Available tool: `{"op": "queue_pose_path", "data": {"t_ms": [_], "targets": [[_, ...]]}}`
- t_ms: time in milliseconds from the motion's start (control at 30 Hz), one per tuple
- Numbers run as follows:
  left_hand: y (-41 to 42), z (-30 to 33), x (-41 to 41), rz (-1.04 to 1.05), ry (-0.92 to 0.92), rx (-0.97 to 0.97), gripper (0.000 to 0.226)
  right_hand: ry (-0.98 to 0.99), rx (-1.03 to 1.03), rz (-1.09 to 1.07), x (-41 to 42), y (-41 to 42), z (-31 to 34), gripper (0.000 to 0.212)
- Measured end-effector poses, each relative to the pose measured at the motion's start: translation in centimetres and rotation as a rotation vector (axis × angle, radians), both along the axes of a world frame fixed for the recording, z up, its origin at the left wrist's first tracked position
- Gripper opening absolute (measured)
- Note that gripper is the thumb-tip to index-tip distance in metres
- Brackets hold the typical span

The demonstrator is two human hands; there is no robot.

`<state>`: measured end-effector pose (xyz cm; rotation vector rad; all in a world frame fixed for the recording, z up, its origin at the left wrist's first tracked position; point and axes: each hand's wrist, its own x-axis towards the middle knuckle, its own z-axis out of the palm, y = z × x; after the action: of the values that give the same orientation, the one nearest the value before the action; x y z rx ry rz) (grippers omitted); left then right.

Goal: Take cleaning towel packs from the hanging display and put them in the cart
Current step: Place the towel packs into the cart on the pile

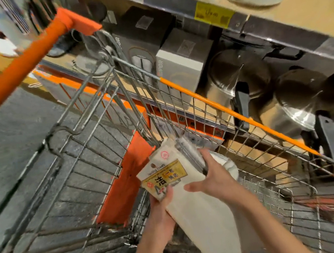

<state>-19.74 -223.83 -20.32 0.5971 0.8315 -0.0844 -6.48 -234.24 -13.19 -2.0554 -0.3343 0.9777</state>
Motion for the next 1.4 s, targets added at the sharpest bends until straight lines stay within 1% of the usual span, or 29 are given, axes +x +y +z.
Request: {"op": "queue_pose_path", "data": {"t_ms": [67, 100, 167, 200, 233, 267, 333, 433, 467, 500, 533, 633, 667, 767, 833, 933, 1000, 1067, 1133, 1233, 1333, 1400], "targets": [[0.4, 1.9, 0.3, 0.015, -0.079, -0.018, 0.1, -0.018, 0.043, -0.024, -0.2, 0.0, 2.3, 0.074], [0.5, 2.9, 0.5, 0.021, -0.124, -0.008, 0.093, -0.025, 0.064, -0.038, -0.2, 0.1, 3.4, 0.077], [0.9, 5.4, 0.9, 0.066, -0.183, 0.028, 0.07, -0.036, 0.124, -0.074, -0.2, 0.2, 6.3, 0.079], [1.4, 6.7, 1.0, 0.076, -0.189, 0.055, 0.064, -0.046, 0.163, -0.089, -0.1, 0.2, 7.8, 0.077], [1.9, 8.1, 1.3, 0.06, -0.191, 0.09, 0.065, -0.059, 0.202, -0.097, -0.1, 0.2, 9.4, 0.076], [2.4, 9.6, 1.6, 0.032, -0.194, 0.124, 0.068, -0.075, 0.235, -0.104, -0.3, 0.1, 11.2, 0.076], [3.2, 13.0, 2.0, -0.041, -0.221, 0.194, 0.065, -0.095, 0.295, -0.122, -0.6, -0.2, 14.6, 0.077], [3.8, 18.0, 2.4, -0.189, -0.302, 0.323, 0.043, -0.087, 0.392, -0.173, -1.0, -1.1, 18.6, 0.075], [4.0, 19.6, 2.4, -0.244, -0.327, 0.372, 0.039, -0.073, 0.433, -0.191, -1.2, -1.3, 19.7, 0.074], [4.4, 21.2, 2.4, -0.281, -0.337, 0.424, 0.041, -0.066, 0.471, -0.205, -1.4, -1.3, 20.8, 0.077], [4.9, 22.6, 2.4, -0.305, -0.347, 0.47, 0.049, -0.067, 0.502, -0.216, -1.8, -1.3, 21.9, 0.081], [5.9, 26.0, 2.5, -0.296, -0.408, 0.538, 0.082, -0.1, 0.573, -0.232, -3.0, -1.0, 25.4, 0.087], [6.1, 27.1, 2.3, -0.28, -0.422, 0.541, 0.089, -0.125, 0.585, -0.234, -3.6, -0.8, 26.6, 0.088], [7.3, 29.1, 1.7, -0.216, -0.501, 0.498, 0.089, -0.214, 0.605, -0.255, -5.7, 0.0, 29.9, 0.089], [8.6, 30.1, 1.3, -0.22, -0.523, 0.481, 0.096, -0.247, 0.621, -0.276, -7.3, 0.7, 31.7, 0.09], [10.9, 32.1, 0.2, -0.344, -0.602, 0.526, 0.113, -0.298, 0.614, -0.344, -9.8, 2.4, 33.3, 0.094], [12.4, 33.3, -0.6, -0.402, -0.634, 0.578, 0.109, -0.308, 0.631, -0.444, -11.4, 3.8, 33.4, 0.097], [14.0, 34.3, -1.4, -0.394, -0.695, 0.637, 0.094, -0.323, 0.658, -0.53, -12.9, 5.6, 33.4, 0.098], [15.4, 35.5, -2.3, -0.409, -0.727, 0.682, 0.086, -0.356, 0.669, -0.612, -14.7, 7.4, 33.2, 0.096], [16.9, 36.8, -3.8, -0.465, -0.819, 0.714, 0.078, -0.35, 0.695, -0.738, -18.0, 9.2, 32.9, 0.091], [16.9, 37.7, -5.8, -0.527, -0.896, 0.741, 0.09, -0.357, 0.695, -0.886, -21.9, 9.8, 32.6, 0.09], [16.3, 38.0, -7.3, -0.572, -0.965, 0.727, 0.086, -0.392, 0.688, -1.006, -24.5, 9.7, 32.7, 0.093]]}}
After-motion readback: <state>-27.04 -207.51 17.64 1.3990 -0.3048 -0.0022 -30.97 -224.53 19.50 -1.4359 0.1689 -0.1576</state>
